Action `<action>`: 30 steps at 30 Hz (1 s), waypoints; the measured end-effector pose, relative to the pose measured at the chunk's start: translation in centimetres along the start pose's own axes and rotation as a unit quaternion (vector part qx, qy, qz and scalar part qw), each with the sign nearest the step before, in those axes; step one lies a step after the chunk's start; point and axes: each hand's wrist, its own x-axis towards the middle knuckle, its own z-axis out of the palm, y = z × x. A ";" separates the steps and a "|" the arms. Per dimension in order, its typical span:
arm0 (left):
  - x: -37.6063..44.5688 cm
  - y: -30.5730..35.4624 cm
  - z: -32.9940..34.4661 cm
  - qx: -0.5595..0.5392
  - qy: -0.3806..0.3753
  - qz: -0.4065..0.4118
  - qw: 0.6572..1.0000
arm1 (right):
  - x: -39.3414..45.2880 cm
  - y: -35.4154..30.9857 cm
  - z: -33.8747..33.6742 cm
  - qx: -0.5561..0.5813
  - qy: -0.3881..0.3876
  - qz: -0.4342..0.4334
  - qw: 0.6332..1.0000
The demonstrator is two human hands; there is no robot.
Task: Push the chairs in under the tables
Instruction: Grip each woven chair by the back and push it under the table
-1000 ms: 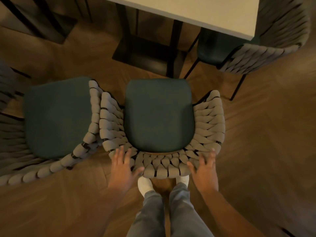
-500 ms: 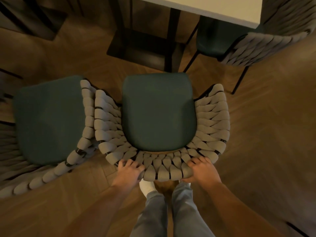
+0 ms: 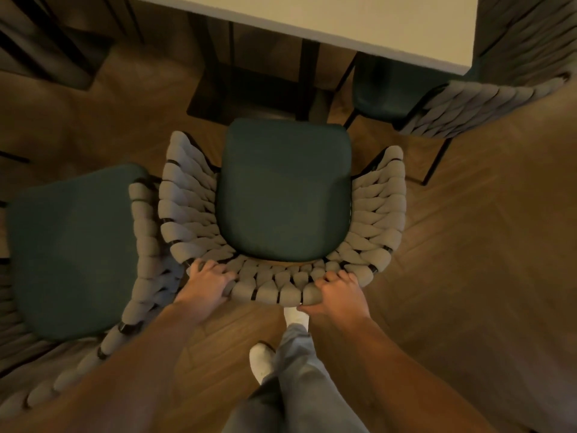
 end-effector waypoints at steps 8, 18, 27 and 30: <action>4.5 -4.4 -4.2 0.033 -0.015 0.006 0.999 | 4.7 -1.5 -3.1 0.026 0.000 0.013 1.000; 9.0 -7.8 -8.3 0.061 -0.009 0.056 0.997 | 8.2 -2.6 -5.7 0.052 0.005 0.057 0.997; 11.4 -9.0 -10.3 0.080 -0.020 0.092 0.992 | 9.9 -2.7 -7.1 0.050 -0.006 0.089 0.995; 11.5 -9.0 -10.3 0.074 -0.019 0.094 0.993 | 9.9 -2.8 -7.1 0.060 -0.007 0.090 0.994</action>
